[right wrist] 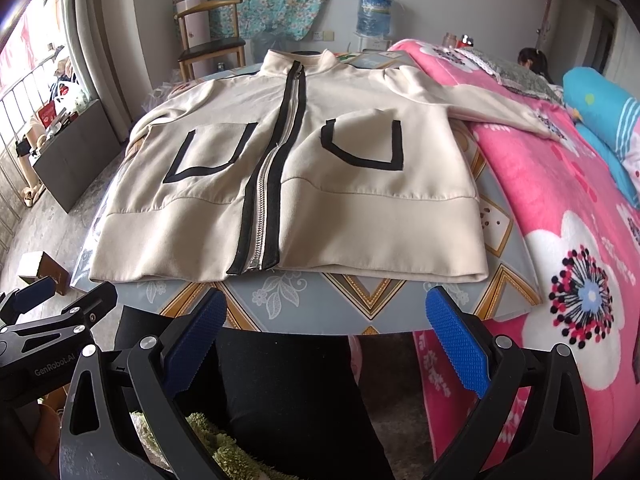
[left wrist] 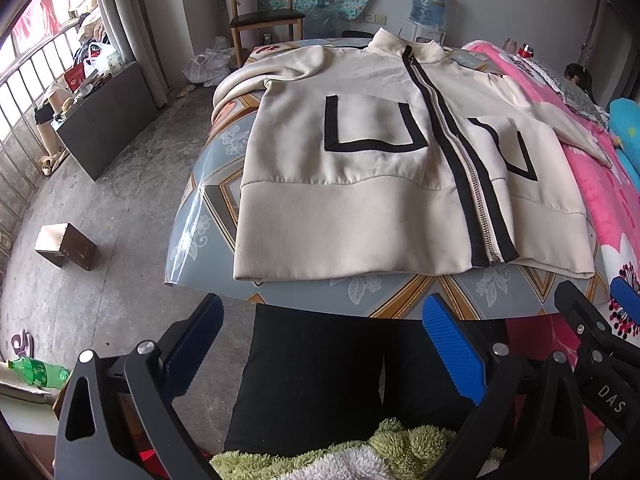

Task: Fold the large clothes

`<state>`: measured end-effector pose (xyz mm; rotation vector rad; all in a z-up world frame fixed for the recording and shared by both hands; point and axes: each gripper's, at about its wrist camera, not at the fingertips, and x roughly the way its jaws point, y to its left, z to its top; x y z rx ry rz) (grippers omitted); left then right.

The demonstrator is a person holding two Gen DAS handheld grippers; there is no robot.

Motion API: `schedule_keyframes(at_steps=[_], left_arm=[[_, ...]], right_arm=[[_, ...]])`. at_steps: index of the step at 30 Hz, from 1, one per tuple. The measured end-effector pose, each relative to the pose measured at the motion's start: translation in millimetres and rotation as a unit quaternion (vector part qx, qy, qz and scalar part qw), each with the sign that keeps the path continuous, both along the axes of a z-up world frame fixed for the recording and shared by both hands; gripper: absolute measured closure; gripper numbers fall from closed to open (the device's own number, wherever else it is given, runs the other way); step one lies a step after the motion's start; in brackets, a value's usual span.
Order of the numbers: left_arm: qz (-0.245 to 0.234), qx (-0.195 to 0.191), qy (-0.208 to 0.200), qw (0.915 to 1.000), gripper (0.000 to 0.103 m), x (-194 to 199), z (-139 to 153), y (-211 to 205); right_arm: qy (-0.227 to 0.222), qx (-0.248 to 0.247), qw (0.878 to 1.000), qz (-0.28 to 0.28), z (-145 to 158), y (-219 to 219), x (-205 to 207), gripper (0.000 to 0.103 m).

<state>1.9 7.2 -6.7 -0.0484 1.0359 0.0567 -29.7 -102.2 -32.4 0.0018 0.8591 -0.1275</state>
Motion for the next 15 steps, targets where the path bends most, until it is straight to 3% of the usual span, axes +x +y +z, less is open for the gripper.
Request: schedule_keyframes(at_steps=[15], left_arm=[[0.003, 0.008, 0.011, 0.9999, 0.005, 22, -3, 2]], right_arm=[[0.002, -0.007, 1.000, -0.001, 4, 1, 27, 0.006]])
